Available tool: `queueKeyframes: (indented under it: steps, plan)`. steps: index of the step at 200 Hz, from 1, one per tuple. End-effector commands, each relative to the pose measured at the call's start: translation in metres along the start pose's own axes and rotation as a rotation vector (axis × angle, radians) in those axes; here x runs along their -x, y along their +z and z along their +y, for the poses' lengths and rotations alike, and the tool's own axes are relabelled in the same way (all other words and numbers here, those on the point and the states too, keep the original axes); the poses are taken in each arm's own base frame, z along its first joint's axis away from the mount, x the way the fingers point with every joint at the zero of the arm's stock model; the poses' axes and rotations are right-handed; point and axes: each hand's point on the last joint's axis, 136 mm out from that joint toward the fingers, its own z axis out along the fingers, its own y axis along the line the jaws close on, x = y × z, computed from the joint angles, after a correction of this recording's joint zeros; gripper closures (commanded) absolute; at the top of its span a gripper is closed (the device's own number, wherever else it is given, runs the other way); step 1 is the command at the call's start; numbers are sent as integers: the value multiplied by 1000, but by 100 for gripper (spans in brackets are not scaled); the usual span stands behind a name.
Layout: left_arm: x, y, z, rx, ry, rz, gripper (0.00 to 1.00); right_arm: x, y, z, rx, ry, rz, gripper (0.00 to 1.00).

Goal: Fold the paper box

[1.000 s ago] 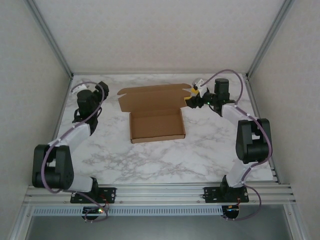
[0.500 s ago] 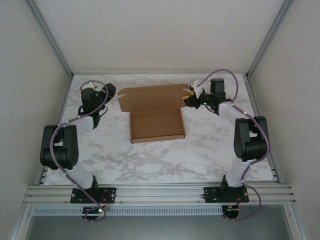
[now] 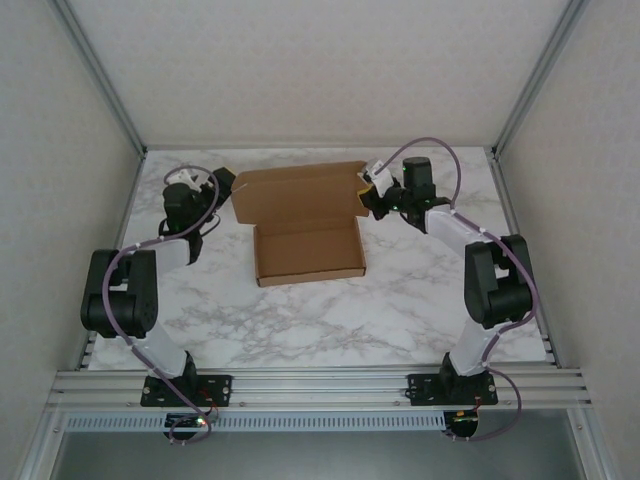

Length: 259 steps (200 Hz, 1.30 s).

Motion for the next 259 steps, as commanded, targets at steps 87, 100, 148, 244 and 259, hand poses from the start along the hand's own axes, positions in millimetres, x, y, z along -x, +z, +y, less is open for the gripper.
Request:
queueKeyframes:
  steps: [87,100,148,244,259]
  plan:
    - [-13,-10,-23,-61,6,4,34,45,25,5,-504,476,20,93]
    - [-14,-12,-24,-63,1,4,34,47,30,11,-499,519,-2,93]
    - [-8,-23,-33,-53,10,-21,33,43,38,19,-460,405,22,95]
    - [63,-102,-26,295,475,-371,26,17,23,9,-392,166,74,97]
    - [57,-105,-23,301,578,-342,28,15,23,8,-382,169,74,97]
